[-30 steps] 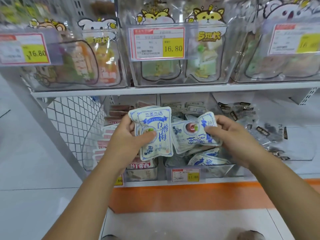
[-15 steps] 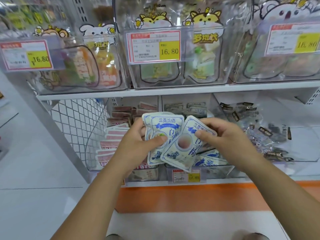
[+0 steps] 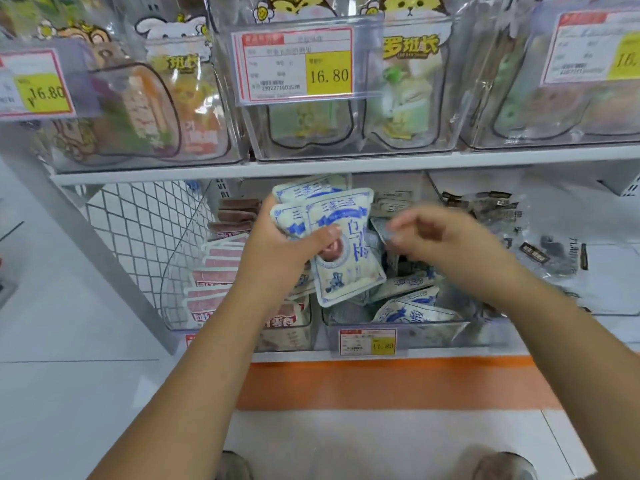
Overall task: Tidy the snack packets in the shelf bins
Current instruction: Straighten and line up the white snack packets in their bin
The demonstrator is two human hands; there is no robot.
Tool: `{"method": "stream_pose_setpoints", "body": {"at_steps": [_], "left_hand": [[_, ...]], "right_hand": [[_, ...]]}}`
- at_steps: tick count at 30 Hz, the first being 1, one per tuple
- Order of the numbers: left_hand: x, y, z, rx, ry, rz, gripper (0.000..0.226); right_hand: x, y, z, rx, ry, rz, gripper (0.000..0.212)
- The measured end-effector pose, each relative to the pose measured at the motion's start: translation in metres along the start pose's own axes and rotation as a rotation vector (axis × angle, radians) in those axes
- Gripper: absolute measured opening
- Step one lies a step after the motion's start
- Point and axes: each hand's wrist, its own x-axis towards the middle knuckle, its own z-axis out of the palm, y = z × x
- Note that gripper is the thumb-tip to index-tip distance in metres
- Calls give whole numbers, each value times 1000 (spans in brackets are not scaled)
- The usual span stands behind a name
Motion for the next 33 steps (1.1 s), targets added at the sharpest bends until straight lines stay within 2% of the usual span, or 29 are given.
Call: {"method": "stream_pose_setpoints", "body": {"at_steps": [3, 5, 7, 11, 15, 20, 24, 29, 31, 33], "left_hand": [[-2, -4, 0, 17, -34, -1, 44], [-2, -3, 6, 24, -80, 11, 41], [-2, -2, 10, 36, -104, 19, 40], [-1, -1, -1, 37, -86, 13, 42], [-3, 5, -24, -39, -12, -11, 48], [-7, 4, -27, -90, -13, -9, 48], [-9, -1, 4, -86, -92, 5, 47], [-8, -11, 46, 93, -199, 75, 41], [-9, -22, 62, 117, -241, 33, 42], [-12, -33, 74, 148, -311, -95, 48]], "right_hand": [[0, 17, 3, -453, -427, 13, 23], [10, 27, 12, -696, -575, -7, 21], [23, 31, 12, -897, -627, -15, 28], [40, 34, 3, -855, -622, -15, 20], [43, 39, -2, -779, -591, -14, 27], [50, 33, -13, -910, -260, -87, 28], [42, 36, -15, -858, -272, -55, 19], [33, 34, -30, -849, -83, -90, 5], [30, 32, -34, -839, -102, -79, 15], [31, 35, -40, -770, -125, -68, 11]]}}
